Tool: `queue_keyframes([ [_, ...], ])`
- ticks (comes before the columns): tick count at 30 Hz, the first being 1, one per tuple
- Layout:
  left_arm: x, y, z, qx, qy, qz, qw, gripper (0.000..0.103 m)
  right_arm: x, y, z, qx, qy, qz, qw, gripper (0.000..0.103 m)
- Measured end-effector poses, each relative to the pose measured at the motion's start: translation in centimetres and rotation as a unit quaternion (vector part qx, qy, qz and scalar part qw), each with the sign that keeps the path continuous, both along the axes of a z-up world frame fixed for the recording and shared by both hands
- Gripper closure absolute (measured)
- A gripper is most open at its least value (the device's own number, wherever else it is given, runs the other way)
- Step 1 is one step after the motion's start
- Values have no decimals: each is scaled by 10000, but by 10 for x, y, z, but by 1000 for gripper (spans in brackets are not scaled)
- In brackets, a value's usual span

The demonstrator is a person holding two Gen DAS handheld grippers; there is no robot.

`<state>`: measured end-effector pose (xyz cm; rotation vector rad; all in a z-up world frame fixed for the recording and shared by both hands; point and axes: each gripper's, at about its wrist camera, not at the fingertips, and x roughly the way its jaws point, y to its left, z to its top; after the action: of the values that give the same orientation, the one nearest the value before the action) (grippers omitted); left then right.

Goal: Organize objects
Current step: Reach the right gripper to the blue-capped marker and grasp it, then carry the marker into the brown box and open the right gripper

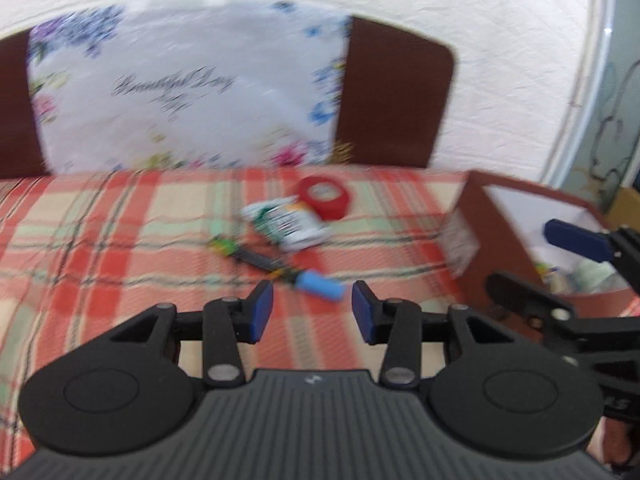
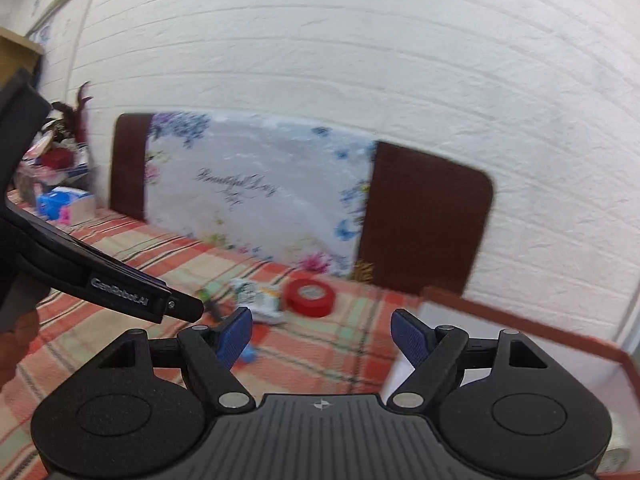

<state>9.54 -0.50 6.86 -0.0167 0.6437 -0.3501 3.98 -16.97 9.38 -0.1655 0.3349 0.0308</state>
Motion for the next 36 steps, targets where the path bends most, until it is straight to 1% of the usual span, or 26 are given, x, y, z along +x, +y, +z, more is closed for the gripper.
queue_keyframes([
  [2, 5, 22, -15, 61, 207, 307, 9993, 57, 9, 14, -12, 13, 247, 258, 9994, 32],
  [5, 13, 48, -32, 39, 421, 674, 9968, 57, 24, 32, -31, 10, 612, 476, 9970, 37],
  [6, 15, 57, -37, 35, 474, 781, 9958, 57, 30, 34, -36, 90, 736, 530, 9958, 42],
  [8, 20, 71, -47, 39, 592, 948, 9937, 57, 44, 37, -43, 228, 931, 567, 9938, 44],
  [10, 26, 80, -56, 26, 733, 1082, 9914, 57, 58, 42, -49, 222, 1026, 526, 9931, 46],
  [13, 25, 81, -61, 6, 626, 1078, 9922, 56, 82, 45, -55, 193, 1146, 458, 9922, 47],
  [15, 24, 79, -61, 41, 575, 1067, 9926, 53, 99, 45, -59, 194, 1219, 392, 9916, 48],
  [18, 25, 76, -63, 51, 542, 1066, 9928, 49, 128, 46, -69, 240, 1486, 328, 9881, 49],
  [19, 25, 75, -63, 49, 549, 1063, 9928, 49, 136, 46, -74, 277, 1615, 337, 9859, 59],
  [20, 26, 75, -62, 42, 567, 1060, 9927, 49, 141, 46, -78, 323, 1720, 347, 9840, 65],
  [22, 28, 77, -61, -5, 630, 1055, 9924, 49, 139, 44, -78, 526, 1701, 431, 9831, 76],
  [23, 28, 78, -60, -41, 682, 1067, 9919, 49, 135, 45, -77, 566, 1714, 454, 9825, 80],
  [24, 28, 78, -59, -73, 744, 1079, 9913, 47, 129, 45, -77, 604, 1745, 508, 9815, 85],
  [25, 28, 77, -57, -112, 818, 1075, 9908, 46, 121, 45, -76, 677, 1780, 557, 9801, 86],
  [26, 28, 77, -56, -167, 890, 1060, 9902, 42, 112, 44, -76, 795, 1820, 603, 9782, 86],
  [28, 27, 75, -54, -411, 1092, 937, 9887, 39, 90, 40, -76, 1119, 1917, 753, 9721, 86],
  [31, 25, 66, -51, -940, 1427, 568, 9837, 38, 58, 39, -73, 1415, 1993, 878, 9657, 86],
  [34, 20, 49, -50, -1269, 1609, 240, 9785, 35, 36, 34, -67, 1911, 1989, 979, 9562, 86],
  [35, 19, 43, -50, -1374, 1667, 145, 9763, 36, 30, 33, -65, 2013, 1956, 1003, 9546, 86],
  [36, 18, 38, -50, -1469, 1719, 54, 9741, 39, 28, 36, -62, 2061, 1917, 1010, 9542, 86],
])
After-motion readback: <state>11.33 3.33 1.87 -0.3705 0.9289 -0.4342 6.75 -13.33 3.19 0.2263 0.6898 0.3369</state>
